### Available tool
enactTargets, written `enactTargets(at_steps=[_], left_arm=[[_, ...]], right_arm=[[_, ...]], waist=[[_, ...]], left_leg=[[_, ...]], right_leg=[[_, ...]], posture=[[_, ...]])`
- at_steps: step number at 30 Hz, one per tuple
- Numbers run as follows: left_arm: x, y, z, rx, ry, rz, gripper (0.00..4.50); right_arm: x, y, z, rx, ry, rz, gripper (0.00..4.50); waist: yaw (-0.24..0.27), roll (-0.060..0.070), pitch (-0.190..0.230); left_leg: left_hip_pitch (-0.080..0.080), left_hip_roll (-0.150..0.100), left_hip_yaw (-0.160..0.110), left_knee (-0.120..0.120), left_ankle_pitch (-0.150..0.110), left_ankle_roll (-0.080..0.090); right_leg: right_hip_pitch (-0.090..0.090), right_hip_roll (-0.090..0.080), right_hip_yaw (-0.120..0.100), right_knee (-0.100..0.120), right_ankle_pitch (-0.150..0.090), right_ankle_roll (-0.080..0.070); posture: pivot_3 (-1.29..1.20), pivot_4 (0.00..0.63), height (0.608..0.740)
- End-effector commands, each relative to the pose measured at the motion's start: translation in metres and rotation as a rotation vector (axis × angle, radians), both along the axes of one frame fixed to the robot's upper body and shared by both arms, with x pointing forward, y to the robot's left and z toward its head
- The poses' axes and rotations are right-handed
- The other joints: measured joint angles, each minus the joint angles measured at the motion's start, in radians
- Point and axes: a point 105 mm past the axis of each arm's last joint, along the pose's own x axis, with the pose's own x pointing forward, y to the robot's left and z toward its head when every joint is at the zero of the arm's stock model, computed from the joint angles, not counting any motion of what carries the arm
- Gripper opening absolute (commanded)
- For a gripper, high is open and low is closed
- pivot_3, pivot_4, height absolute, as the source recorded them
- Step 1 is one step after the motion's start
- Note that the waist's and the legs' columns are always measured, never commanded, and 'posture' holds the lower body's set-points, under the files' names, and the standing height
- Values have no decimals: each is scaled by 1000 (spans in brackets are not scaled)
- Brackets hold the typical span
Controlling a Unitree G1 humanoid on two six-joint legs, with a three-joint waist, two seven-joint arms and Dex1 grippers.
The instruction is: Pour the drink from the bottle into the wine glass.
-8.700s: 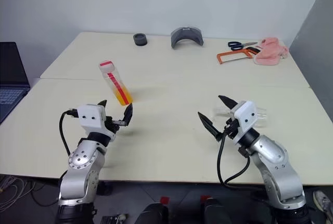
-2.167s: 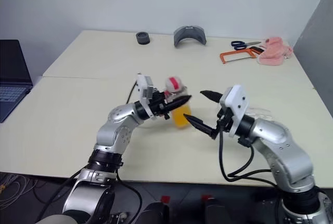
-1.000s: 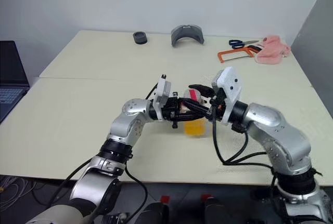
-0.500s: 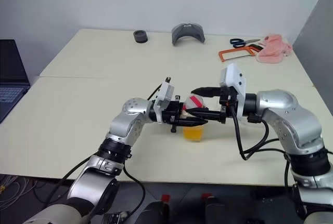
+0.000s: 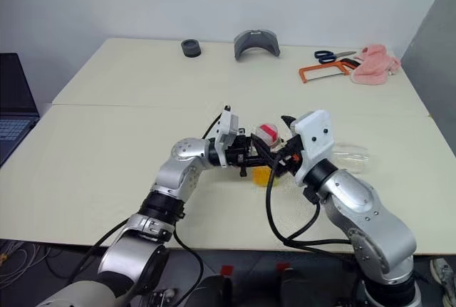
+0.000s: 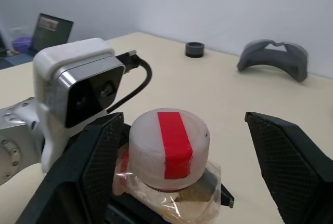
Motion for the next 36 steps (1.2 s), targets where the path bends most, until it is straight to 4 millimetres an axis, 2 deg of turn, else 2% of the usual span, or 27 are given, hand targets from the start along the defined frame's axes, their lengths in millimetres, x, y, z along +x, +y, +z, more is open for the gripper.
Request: enactTargets(at_steps=[1,8,11,15,16,19,23,26,29,32,36], left_arm=[[2,-7,16,-19,-83,-7,1695],[3,-9,13,-8,-93,-13,1695],[3,-8,12,-5,-95,-14,1695],[2,-6,11,1,-94,-15,1695],[2,-6,11,2,-94,-16,1692],[0,-3,10,8,-91,-21,1692],[-5,2,5,45,-68,-67,1691],[-11,5,3,73,-59,-119,1690],[-14,7,3,86,-63,-143,1690],[-12,7,5,79,-68,-130,1689],[-10,7,6,68,-70,-100,1689]], right_arm=[[1,-1,8,5,-58,-63,3976],[7,0,5,24,-58,-108,3976],[7,1,5,33,-65,-107,3403],[4,7,5,34,-72,-66,2040],[4,9,5,30,-71,-48,1953],[1,14,6,25,-91,17,1954],[-10,28,2,-94,-140,303,1953],[-13,22,-10,-239,-49,595,1953],[-7,11,-8,-264,69,738,1953],[-9,6,-10,-261,156,797,1953],[-1,-2,-9,-253,119,680,1953]], waist=[[0,0,0],[-1,0,0],[-1,0,0],[-1,0,0],[-1,0,0],[-1,0,0],[-2,0,0],[-2,0,0],[-2,0,0],[-1,0,0],[0,0,0]], left_leg=[[0,0,0,0,0,0],[0,0,1,0,-1,1],[0,0,0,0,-1,2],[0,0,0,0,-1,2],[0,0,0,0,-1,2],[0,0,0,0,-1,2],[0,0,2,0,-1,2],[0,-1,4,0,-1,2],[1,0,5,1,-1,3],[1,0,5,0,-1,3],[0,1,4,0,-1,2]], right_leg=[[0,0,0,0,0,0],[0,1,0,0,0,0],[0,1,0,0,0,0],[0,1,0,0,0,0],[0,1,0,0,0,0],[0,1,0,0,0,0],[0,1,0,0,0,0],[0,1,0,0,0,0],[1,2,-1,0,0,0],[1,2,-1,0,0,0],[0,0,-1,0,0,0]], posture=[[0,150,740],[0,150,740],[0,150,740],[0,150,740],[0,150,740],[0,150,740],[0,150,740],[0,150,740],[0,150,740],[0,150,740],[0,150,740]])
